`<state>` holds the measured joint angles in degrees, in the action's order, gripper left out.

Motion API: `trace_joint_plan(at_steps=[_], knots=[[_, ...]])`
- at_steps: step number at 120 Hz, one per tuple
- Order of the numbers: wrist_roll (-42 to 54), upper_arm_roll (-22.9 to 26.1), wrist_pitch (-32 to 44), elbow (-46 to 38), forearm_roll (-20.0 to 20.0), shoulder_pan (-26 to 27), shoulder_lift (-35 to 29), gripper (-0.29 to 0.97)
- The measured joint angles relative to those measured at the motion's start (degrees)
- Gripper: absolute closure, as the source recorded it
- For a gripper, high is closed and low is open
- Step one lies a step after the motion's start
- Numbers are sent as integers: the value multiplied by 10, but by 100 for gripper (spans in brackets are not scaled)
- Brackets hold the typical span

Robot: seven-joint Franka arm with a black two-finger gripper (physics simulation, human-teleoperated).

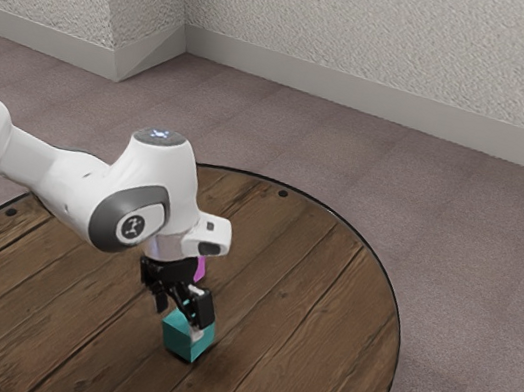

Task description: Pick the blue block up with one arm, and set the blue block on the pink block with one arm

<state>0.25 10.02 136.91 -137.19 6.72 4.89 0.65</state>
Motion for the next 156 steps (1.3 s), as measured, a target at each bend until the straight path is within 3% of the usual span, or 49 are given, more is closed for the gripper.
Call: trace_joint_plan(at_steps=[18,51,156], knots=[[-5,-21,11,10,-1,9,9,0],[-36,-32,17,27,-3,-27,19,0],[-64,-10,55,36,3,-9,71,0]])
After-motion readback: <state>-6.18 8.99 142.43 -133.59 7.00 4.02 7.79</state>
